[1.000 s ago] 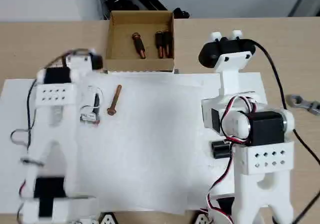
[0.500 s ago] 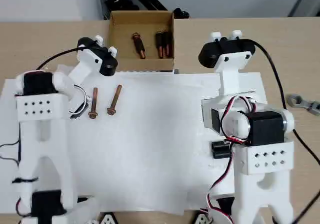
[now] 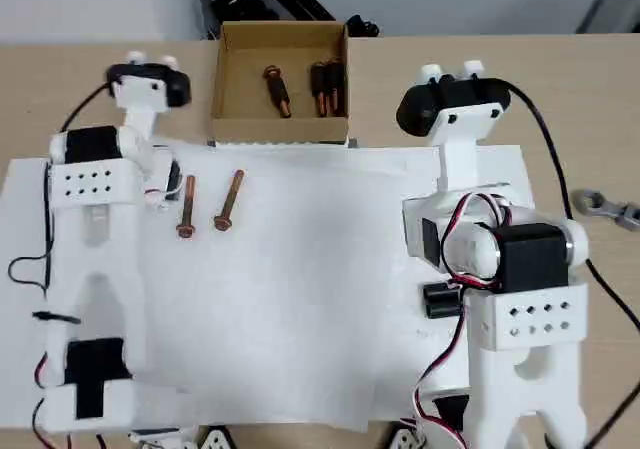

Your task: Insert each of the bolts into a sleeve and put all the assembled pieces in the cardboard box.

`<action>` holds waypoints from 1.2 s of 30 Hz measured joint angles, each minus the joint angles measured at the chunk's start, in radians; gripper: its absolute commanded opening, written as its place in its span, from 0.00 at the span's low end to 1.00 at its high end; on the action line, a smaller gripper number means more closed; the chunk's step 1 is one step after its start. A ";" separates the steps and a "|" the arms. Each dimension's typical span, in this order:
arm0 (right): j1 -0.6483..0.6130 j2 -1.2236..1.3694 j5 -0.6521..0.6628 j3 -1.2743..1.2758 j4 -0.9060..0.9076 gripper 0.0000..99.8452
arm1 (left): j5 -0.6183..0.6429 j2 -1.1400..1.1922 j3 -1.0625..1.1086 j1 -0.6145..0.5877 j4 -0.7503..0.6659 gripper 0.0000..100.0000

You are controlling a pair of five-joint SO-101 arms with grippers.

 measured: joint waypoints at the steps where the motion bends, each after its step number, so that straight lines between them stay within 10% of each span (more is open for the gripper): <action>1: 0.002 0.000 0.000 0.000 0.000 0.00 | 0.020 0.018 0.000 0.000 -0.005 0.14; 36: 0.003 0.000 0.000 0.000 0.000 0.00 | 0.127 0.239 0.150 0.006 -0.316 0.14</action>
